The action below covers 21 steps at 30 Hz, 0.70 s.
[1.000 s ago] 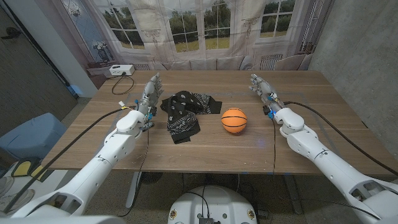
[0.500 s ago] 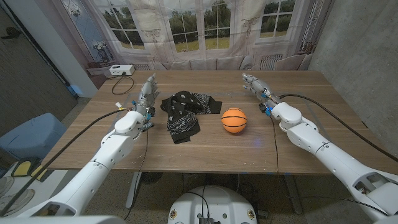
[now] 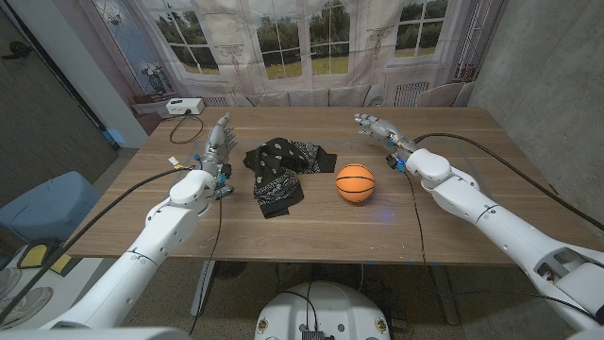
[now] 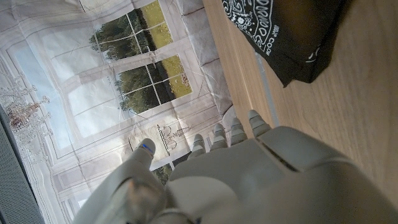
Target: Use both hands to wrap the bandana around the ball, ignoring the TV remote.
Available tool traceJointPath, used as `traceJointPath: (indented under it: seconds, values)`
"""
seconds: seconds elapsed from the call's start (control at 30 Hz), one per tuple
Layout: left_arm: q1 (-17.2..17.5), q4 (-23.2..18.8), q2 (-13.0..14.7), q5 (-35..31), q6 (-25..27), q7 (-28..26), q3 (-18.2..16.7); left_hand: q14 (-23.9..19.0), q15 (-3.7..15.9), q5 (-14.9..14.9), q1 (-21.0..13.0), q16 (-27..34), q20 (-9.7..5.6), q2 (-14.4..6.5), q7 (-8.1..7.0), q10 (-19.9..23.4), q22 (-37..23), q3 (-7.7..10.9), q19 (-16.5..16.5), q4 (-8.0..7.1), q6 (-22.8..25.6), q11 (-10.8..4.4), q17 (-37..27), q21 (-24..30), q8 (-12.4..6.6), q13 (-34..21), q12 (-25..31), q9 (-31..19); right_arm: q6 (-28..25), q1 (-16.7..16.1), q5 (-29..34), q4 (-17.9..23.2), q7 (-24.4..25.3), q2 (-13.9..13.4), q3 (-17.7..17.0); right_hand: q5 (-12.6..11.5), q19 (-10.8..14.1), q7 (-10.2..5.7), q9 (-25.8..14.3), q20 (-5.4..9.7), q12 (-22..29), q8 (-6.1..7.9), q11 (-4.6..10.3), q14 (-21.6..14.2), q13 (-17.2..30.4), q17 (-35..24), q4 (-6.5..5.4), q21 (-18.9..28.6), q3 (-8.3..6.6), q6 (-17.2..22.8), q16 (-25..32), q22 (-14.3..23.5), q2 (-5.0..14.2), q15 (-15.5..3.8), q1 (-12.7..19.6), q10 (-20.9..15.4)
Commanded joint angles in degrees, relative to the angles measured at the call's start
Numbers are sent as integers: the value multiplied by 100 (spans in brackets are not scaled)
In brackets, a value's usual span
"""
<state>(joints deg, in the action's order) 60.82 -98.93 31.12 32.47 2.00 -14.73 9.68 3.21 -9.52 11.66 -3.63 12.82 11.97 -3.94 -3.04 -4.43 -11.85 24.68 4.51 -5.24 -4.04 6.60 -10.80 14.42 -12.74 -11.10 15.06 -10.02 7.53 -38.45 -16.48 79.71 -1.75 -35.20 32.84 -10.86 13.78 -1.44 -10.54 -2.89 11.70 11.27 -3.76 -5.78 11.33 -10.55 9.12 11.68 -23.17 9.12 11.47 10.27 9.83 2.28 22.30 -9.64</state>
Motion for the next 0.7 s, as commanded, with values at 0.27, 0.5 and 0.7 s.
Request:
traceJointPath:
  seconds: [0.27, 0.5, 0.7]
  values:
    - [441, -656, 102, 177, 579, -483, -239, -77, -78, 11, 78, -9, 14, 2, 154, 433, -19, -35, -71, -30, 454, 158, -34, 38, -75, -37, 133, -38, -1035, 532, 974, 380, -36, -101, 575, -15, 11, -60, -28, 99, 34, 33, 101, -3, 15, -31, -27, 33, -127, 99, 25, 23, 38, -119, 205, -21]
    - [436, -611, 78, 158, 497, -435, -210, -54, -89, 11, 79, -25, 15, 4, 156, 443, -20, -38, -72, -33, 478, 179, -36, 38, -68, -39, 129, -39, -1230, 831, 1305, 293, -258, -26, 819, -2, 20, -46, -32, 39, 35, 23, 94, -14, 23, -49, -72, 43, -148, 109, 40, 28, 41, -99, 274, -44]
    - [421, -573, 57, 147, 433, -395, -187, -33, -92, 11, 83, -40, 17, 12, 170, 435, -21, -46, -64, -36, 519, 182, -38, 34, -67, -41, 118, -40, -1409, 1083, 1613, 194, -414, 76, 1031, -2, 55, -42, -34, 16, 32, 21, 105, -28, 27, -55, -90, 58, -181, 122, 49, 28, 62, -99, 344, -54]
